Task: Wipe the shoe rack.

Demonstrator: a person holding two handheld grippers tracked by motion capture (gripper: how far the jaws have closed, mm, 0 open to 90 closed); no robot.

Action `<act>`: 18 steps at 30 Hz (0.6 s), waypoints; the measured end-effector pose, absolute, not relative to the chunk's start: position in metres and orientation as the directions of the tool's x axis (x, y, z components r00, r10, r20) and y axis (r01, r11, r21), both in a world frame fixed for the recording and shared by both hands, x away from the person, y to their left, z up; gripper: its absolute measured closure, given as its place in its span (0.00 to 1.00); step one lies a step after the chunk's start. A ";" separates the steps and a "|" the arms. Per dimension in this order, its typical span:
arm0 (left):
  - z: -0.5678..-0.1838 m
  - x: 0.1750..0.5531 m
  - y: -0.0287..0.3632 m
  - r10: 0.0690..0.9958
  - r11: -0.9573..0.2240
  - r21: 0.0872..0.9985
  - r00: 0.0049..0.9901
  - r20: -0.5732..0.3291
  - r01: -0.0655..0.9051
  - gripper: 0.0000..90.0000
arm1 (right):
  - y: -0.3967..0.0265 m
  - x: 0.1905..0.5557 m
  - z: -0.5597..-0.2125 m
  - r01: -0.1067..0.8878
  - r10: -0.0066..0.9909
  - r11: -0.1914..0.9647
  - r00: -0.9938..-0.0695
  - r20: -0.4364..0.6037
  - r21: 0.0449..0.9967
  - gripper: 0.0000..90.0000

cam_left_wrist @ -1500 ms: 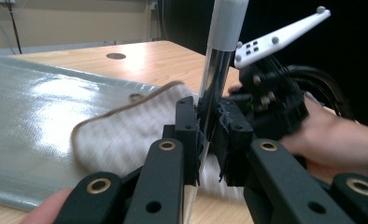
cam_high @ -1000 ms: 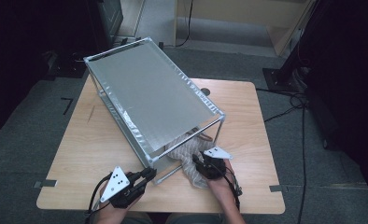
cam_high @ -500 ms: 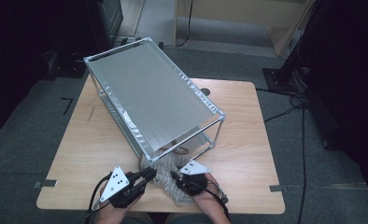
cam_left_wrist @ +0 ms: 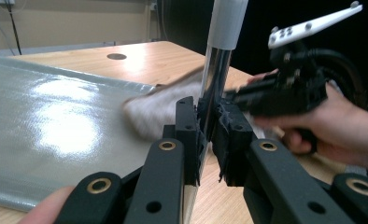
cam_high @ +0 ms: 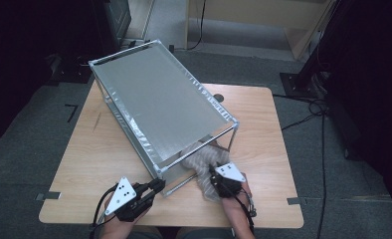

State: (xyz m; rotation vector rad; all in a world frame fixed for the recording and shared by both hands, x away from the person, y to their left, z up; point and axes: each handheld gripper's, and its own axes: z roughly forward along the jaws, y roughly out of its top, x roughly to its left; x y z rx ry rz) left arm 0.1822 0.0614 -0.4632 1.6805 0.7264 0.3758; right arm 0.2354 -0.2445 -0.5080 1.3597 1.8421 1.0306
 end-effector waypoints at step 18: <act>-0.464 0.182 0.062 0.642 -0.105 0.961 0.756 -0.130 0.255 0.90 | -0.302 0.222 -0.432 0.201 0.997 -0.003 -0.081 0.019 0.980 0.81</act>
